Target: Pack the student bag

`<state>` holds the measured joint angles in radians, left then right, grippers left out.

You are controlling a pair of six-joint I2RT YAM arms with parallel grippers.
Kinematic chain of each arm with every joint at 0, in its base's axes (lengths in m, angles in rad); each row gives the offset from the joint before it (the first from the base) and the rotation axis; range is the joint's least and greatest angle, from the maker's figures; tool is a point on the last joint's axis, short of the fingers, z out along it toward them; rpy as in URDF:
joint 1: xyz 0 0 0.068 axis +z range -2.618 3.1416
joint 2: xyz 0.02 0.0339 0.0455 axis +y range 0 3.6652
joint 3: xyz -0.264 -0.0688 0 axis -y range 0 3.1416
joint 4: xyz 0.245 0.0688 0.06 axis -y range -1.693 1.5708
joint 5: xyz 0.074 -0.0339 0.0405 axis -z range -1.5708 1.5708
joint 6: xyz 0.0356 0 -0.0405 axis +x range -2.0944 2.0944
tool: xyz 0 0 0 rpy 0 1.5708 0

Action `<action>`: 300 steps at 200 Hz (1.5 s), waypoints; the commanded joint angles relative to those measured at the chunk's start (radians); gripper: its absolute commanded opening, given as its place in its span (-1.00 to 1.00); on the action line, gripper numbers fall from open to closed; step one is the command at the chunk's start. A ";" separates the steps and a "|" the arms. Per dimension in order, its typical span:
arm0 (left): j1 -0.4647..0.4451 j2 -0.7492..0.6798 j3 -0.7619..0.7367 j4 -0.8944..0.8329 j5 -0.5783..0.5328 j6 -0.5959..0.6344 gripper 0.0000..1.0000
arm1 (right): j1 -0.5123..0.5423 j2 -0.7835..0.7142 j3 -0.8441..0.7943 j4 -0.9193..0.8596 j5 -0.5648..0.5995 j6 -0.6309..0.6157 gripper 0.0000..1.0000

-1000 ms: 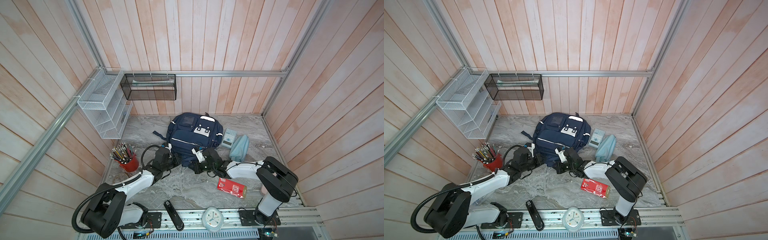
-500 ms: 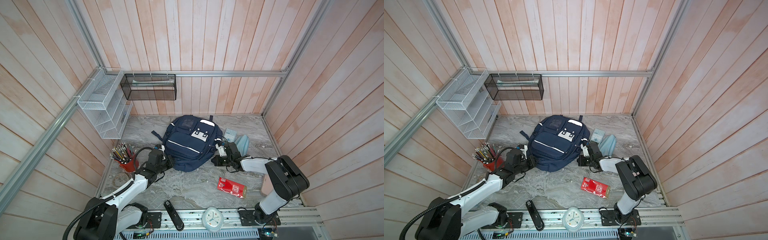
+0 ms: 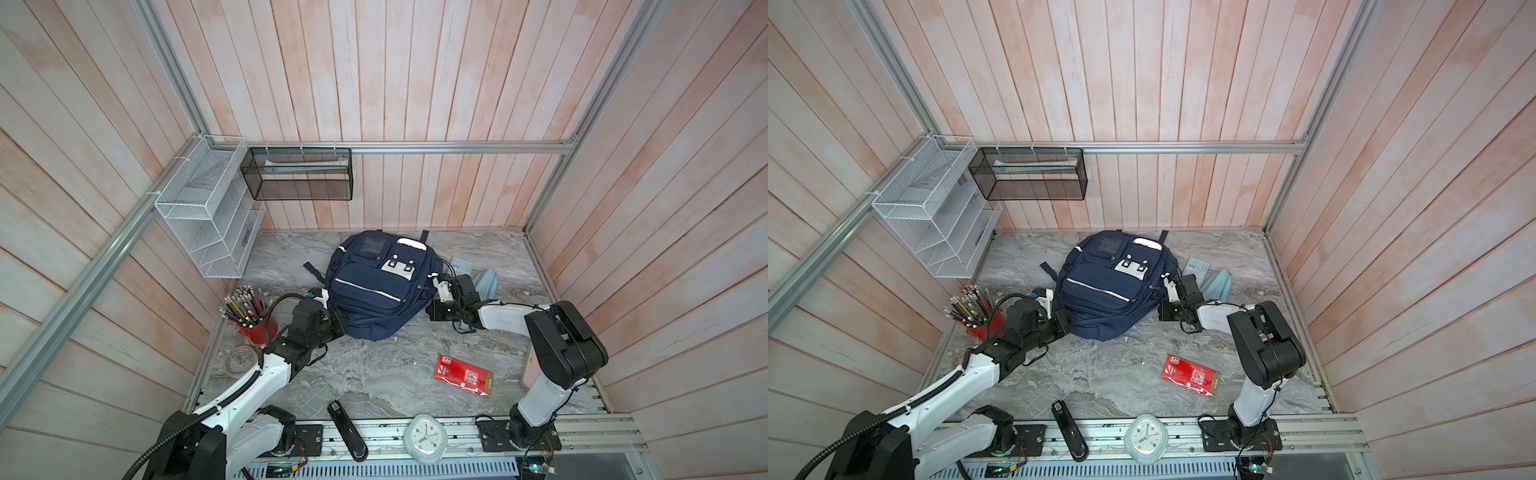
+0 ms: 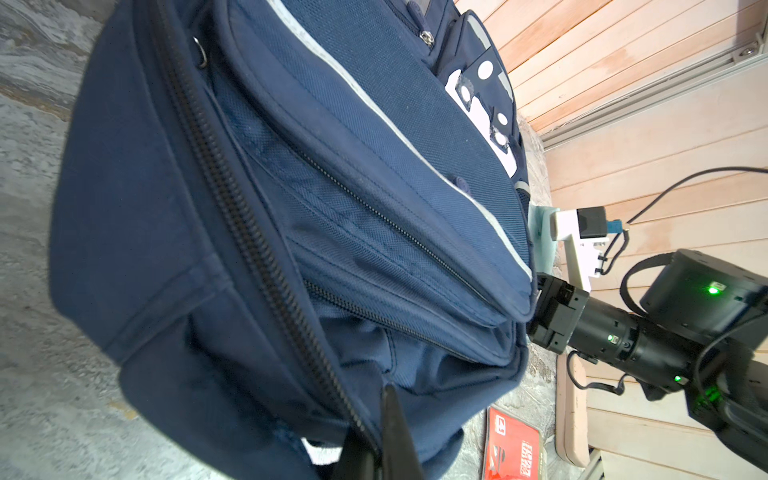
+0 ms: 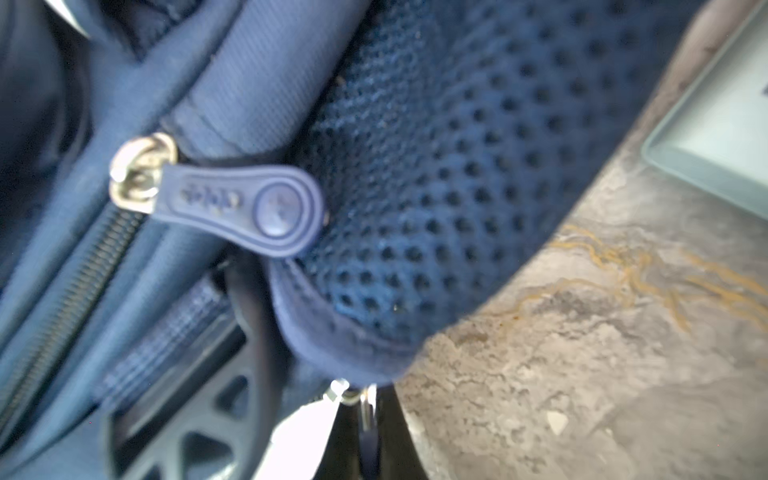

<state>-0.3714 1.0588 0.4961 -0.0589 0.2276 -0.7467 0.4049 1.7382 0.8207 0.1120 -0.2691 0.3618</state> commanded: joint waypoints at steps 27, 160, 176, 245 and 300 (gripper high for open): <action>0.021 0.025 0.014 0.105 0.137 -0.040 -1.00 | -0.049 -0.124 -0.004 0.049 -0.140 -0.011 0.25; 0.028 0.103 0.169 -0.051 -0.136 0.124 -1.00 | -0.029 0.338 0.558 -0.236 -0.121 0.004 -0.67; 0.028 0.150 0.217 -0.040 -0.193 0.115 -0.91 | 0.011 0.306 0.530 -0.251 -0.091 -0.009 -0.95; 0.033 0.365 0.394 0.022 -0.278 0.181 -0.38 | 0.152 0.156 0.372 -0.258 -0.066 0.052 -1.00; 0.032 0.378 0.346 0.077 -0.218 0.145 -0.10 | 0.211 0.029 0.213 -0.256 0.002 0.137 -1.00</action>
<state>-0.3141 1.4528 0.8520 -0.1123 -0.0940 -0.5869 0.5579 1.8149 1.1034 -0.0689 -0.1982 0.4934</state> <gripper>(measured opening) 0.450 0.051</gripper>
